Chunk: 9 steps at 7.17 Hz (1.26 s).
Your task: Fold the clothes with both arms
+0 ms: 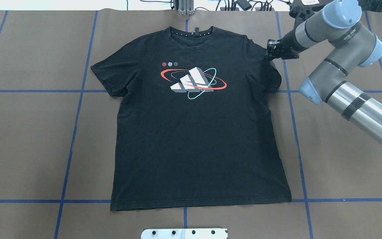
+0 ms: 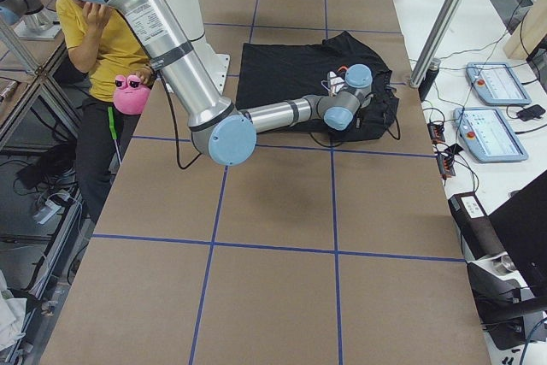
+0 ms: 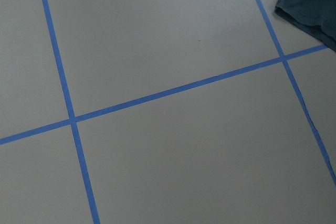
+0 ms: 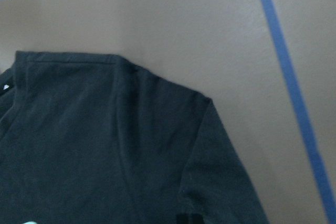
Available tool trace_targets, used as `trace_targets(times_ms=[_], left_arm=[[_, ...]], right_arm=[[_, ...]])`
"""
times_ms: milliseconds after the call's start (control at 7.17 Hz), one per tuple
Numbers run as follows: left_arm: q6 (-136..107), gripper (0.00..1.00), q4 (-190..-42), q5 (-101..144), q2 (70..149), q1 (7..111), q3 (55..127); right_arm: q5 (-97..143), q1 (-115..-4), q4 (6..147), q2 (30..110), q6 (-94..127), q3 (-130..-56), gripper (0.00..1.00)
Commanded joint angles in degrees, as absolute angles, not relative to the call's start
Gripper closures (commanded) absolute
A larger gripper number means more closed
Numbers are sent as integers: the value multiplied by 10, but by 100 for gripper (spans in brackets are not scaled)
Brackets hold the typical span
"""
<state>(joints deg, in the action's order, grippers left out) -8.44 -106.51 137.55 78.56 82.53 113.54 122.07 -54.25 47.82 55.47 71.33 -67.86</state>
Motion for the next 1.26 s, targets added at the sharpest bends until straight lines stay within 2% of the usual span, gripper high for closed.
trace_targets(times_ms=[0,279,698,1116], left_arm=[[-84,1,-1065,1375,787,825,1135],[-84,1,-1065,1375,787,825,1135],[-84,1,-1065,1375,787,825,1137],[-84,1,-1066,1375,787,825,1138]], right_arm=[[1189,-495,568,482,744,-681,100],[1147,-477,609,439,743,-646,100],[1138,-474,609,431,744,-629,100],[1136,-470,609,393,744,-578,100]])
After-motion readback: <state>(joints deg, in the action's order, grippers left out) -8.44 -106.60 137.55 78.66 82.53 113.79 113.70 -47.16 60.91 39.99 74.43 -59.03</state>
